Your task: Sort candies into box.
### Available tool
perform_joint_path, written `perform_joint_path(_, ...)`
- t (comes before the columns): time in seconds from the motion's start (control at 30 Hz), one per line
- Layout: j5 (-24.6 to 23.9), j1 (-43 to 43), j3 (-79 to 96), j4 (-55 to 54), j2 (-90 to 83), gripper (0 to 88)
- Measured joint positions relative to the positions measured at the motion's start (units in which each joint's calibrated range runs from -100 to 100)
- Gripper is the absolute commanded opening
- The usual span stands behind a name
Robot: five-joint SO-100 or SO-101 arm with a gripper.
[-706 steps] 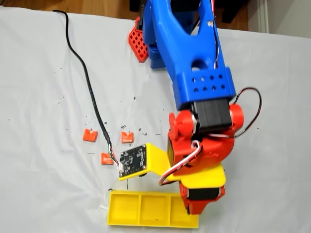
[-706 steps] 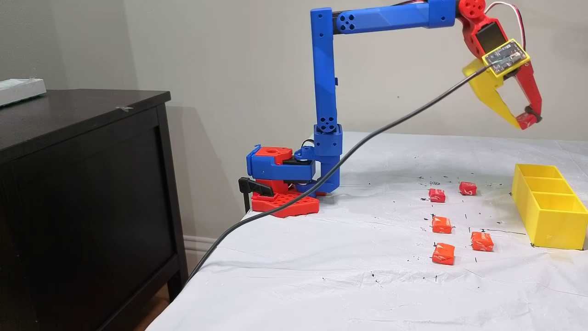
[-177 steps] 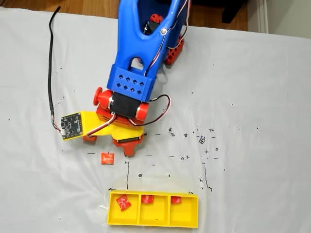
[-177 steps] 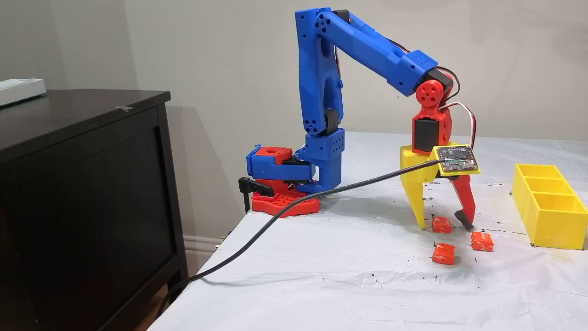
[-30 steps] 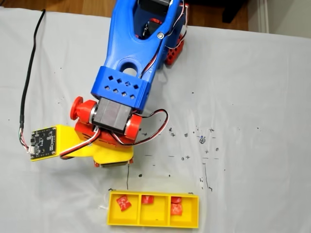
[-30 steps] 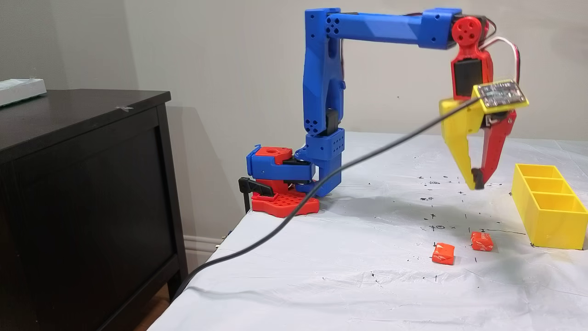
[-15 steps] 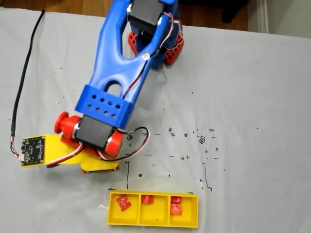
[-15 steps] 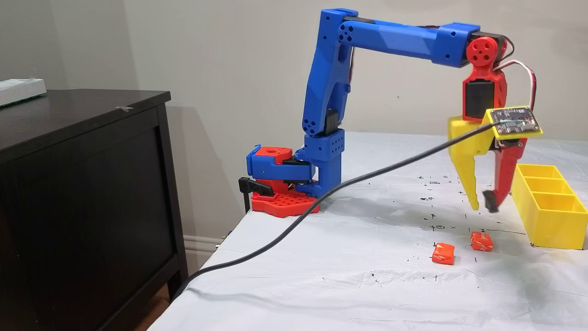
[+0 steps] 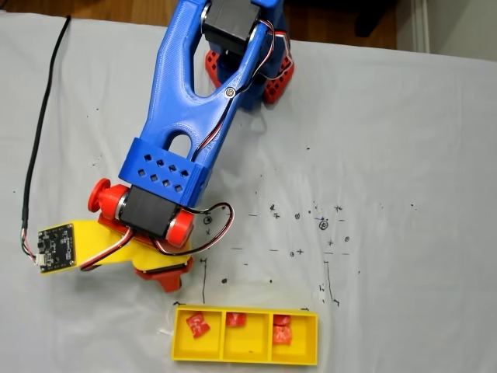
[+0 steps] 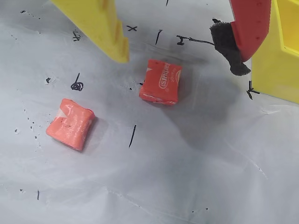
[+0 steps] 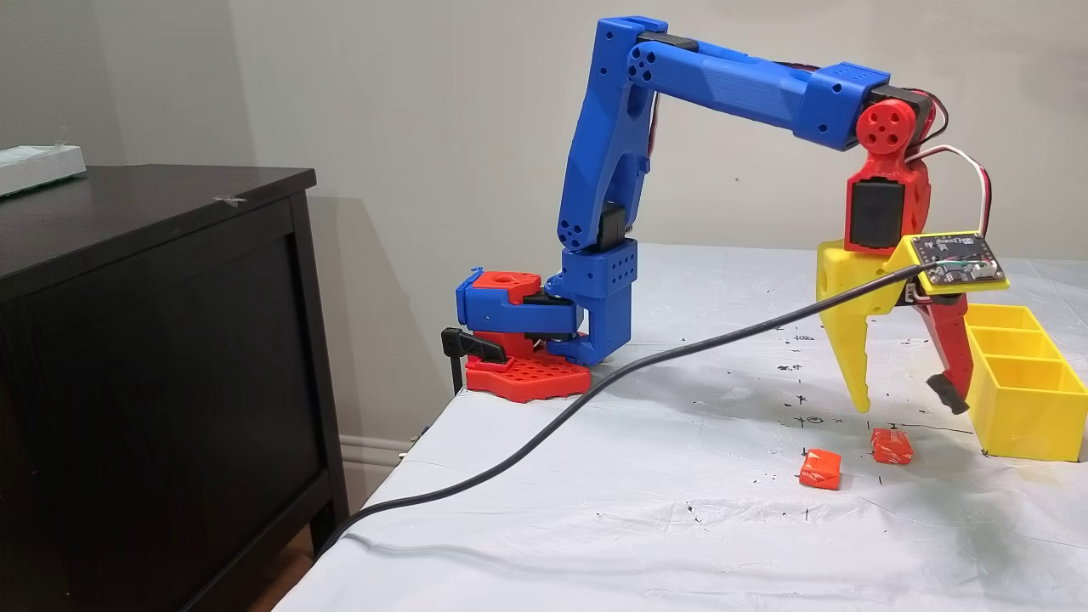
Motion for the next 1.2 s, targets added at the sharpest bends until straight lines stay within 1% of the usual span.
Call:
perform_joint_path(0.37,0.0,0.0,0.0,-0.6,3.2,27.2)
perform_joint_path(0.83,-0.3,0.3,0.8,-4.1,5.4,25.8)
perform_joint_path(1.2,-0.4,0.2,6.8,-7.9,5.2,23.9)
